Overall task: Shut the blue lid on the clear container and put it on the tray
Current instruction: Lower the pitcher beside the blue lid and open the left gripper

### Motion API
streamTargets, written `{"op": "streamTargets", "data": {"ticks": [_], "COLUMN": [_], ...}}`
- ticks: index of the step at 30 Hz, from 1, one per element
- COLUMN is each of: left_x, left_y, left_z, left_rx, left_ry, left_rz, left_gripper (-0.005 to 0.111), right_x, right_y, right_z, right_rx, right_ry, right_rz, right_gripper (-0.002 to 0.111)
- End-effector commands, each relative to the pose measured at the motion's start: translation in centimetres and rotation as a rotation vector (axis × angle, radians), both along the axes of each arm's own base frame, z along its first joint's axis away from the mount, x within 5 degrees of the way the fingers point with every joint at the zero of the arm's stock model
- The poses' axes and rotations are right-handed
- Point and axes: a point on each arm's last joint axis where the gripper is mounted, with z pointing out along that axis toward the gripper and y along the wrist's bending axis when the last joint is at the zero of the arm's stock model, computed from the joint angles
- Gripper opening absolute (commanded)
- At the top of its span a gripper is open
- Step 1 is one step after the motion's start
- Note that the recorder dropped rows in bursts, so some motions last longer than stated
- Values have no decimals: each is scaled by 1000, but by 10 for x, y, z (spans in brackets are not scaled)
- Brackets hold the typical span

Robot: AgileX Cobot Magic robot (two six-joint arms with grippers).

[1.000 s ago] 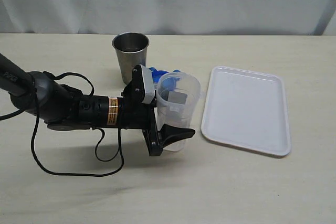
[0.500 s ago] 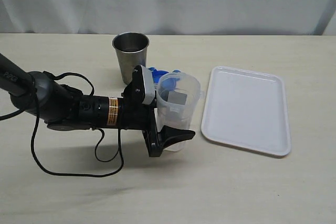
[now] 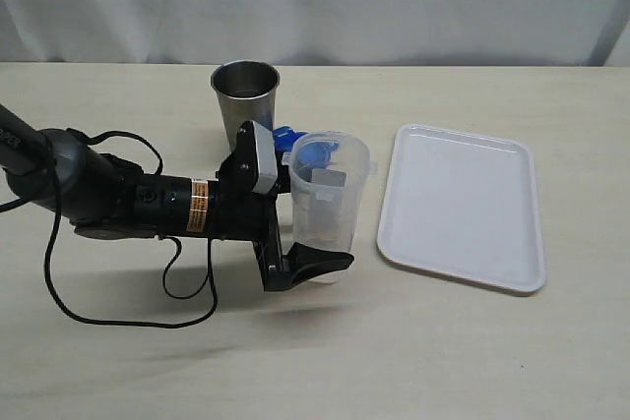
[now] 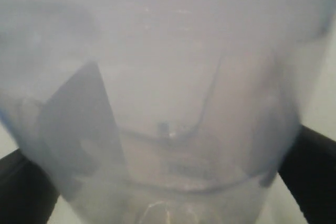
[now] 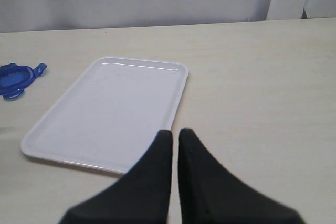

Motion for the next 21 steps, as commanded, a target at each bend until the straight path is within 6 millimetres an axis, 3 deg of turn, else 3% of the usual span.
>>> {"op": "streamTargets", "data": {"ticks": [1, 21], "left_x": [1, 1], "left_y": [-1, 0], "left_z": [2, 1], "left_rx": [-6, 4], "left_ry": [1, 0], "left_rz": [-3, 1], "left_gripper": [104, 104], "right_x": [0, 0], "right_y": [0, 0], "right_z": [2, 2], "right_rx": [-6, -6], "right_ry": [-21, -21], "right_rz": [-3, -3], "right_gripper": [4, 4]}}
